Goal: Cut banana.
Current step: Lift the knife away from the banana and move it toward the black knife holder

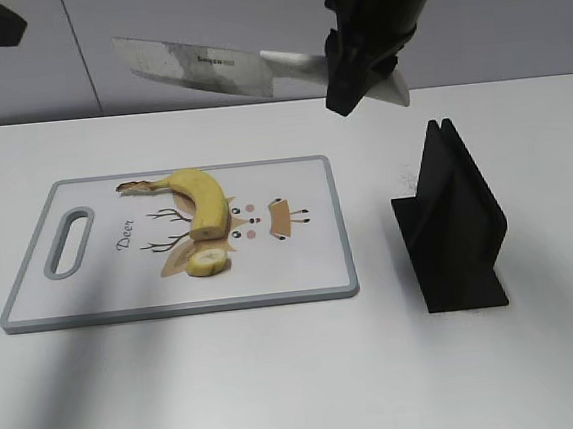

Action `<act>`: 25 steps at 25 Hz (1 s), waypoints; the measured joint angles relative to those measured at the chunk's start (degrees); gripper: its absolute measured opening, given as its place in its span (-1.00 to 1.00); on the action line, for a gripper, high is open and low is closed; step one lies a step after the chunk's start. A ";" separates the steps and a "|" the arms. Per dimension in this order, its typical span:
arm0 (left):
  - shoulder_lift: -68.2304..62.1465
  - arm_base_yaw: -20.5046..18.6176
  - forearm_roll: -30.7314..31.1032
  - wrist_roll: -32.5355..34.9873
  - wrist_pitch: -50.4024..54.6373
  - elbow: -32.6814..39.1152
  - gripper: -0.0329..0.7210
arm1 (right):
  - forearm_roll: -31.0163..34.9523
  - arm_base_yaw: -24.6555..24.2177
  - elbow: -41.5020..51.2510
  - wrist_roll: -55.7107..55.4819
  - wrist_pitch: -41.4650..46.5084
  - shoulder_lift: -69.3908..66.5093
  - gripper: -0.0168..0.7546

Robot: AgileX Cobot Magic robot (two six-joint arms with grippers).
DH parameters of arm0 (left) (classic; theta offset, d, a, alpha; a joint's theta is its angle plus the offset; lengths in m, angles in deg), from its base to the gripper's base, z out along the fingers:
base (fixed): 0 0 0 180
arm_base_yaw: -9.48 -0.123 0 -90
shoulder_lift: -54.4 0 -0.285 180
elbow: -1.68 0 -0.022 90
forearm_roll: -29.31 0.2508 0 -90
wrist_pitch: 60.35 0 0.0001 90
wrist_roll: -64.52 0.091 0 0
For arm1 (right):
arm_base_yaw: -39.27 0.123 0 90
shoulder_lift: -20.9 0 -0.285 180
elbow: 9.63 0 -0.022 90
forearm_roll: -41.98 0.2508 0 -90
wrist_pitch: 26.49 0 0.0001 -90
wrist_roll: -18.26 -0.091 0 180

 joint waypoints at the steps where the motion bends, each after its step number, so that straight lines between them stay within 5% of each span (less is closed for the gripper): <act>1: 0.60 -0.23 1.17 -2.10 0.26 0.00 0.69 | -0.25 0.00 0.00 -1.41 0.76 0.69 -0.52; 12: 5.31 -0.41 19.77 -33.10 16.19 -0.05 0.66 | -1.70 0.00 0.00 -21.63 4.06 7.76 -0.52; 18: 7.62 -0.41 21.85 -39.14 26.88 0.12 0.66 | -3.31 0.00 0.00 -35.01 4.14 11.71 -0.52; 25: 16.08 -0.41 22.88 -41.67 27.47 7.27 0.66 | -3.19 0.00 3.43 -42.31 4.19 16.24 -0.52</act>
